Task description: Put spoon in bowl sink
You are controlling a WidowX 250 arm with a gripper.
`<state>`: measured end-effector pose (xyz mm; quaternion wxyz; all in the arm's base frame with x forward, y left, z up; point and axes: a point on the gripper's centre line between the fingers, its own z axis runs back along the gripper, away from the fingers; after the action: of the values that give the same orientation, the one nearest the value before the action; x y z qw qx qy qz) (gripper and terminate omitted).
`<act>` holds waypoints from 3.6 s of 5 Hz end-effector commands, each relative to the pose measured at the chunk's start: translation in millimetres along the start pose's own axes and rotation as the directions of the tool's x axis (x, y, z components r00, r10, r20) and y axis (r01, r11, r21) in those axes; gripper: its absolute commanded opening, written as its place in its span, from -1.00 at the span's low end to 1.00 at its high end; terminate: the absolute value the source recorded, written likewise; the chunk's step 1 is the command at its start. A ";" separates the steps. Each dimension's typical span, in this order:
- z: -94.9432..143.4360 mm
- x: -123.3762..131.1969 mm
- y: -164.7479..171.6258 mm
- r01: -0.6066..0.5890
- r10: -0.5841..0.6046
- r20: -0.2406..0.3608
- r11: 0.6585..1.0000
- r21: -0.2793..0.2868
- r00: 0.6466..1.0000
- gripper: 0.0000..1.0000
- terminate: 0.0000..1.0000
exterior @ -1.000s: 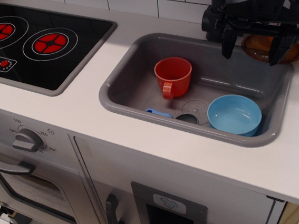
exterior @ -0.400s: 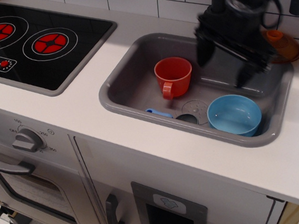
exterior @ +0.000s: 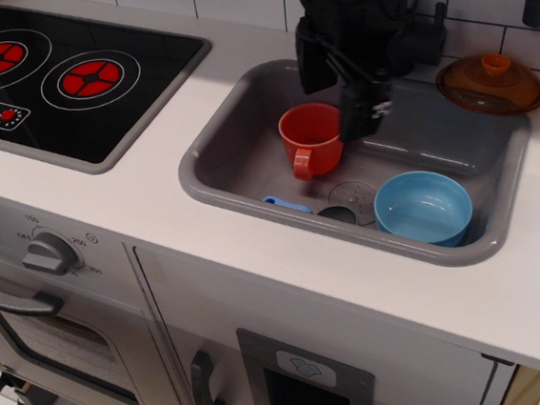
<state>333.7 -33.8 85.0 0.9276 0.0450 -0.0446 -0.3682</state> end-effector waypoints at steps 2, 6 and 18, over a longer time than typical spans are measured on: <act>-18.2 7.0 14.3 0.475 -0.473 0.077 0.880 0.002 0.878 1.00 -1.00; -46.5 0.6 5.1 0.725 -0.713 0.134 0.681 -0.103 0.688 1.00 -1.00; -81.5 -1.3 -3.8 0.696 -0.687 0.113 0.704 -0.143 0.718 -1.00 -1.00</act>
<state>323.5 -28.6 -18.2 0.7215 -0.0535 0.0082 -0.6902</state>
